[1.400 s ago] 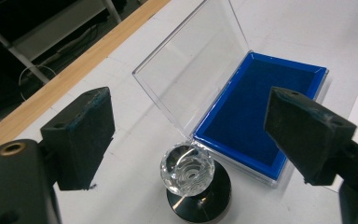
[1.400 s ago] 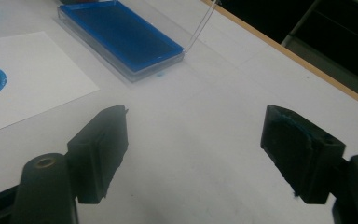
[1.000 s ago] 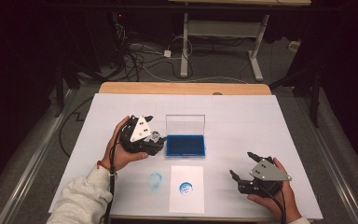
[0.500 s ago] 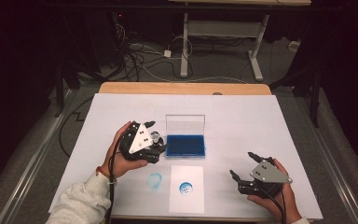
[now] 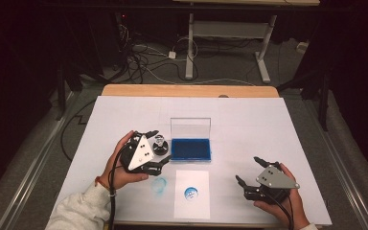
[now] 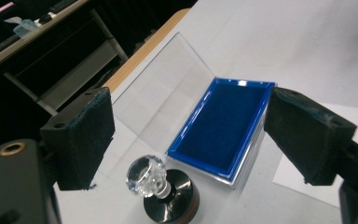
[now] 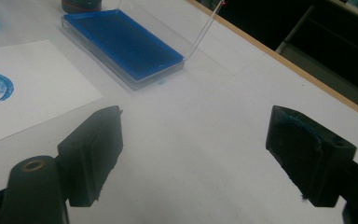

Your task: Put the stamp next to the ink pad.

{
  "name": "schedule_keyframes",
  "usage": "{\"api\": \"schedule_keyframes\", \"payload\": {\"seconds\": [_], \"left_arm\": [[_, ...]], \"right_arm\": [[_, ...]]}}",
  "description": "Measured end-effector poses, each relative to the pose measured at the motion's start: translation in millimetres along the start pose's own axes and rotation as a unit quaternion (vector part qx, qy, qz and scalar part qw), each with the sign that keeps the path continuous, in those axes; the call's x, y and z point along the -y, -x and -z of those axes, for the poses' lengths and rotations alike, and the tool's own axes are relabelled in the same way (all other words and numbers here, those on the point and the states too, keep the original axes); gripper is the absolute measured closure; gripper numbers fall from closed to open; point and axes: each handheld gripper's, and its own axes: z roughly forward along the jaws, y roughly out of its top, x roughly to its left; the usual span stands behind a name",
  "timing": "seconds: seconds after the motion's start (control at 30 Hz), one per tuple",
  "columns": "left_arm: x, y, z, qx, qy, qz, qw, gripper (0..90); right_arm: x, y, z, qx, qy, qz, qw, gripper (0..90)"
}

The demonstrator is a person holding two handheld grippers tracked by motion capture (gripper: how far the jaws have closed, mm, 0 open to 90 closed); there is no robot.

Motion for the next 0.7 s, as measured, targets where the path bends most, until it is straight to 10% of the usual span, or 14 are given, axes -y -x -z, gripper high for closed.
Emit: {"api": "schedule_keyframes", "payload": {"seconds": [0.7], "left_arm": [[27.8, 12.4, 21.7, -0.042, -0.030, 0.006, 0.9987, 16.0]], "right_arm": [[0.4, -0.8, -0.9, 0.001, -0.002, 0.002, 1.0000, 19.9]]}}
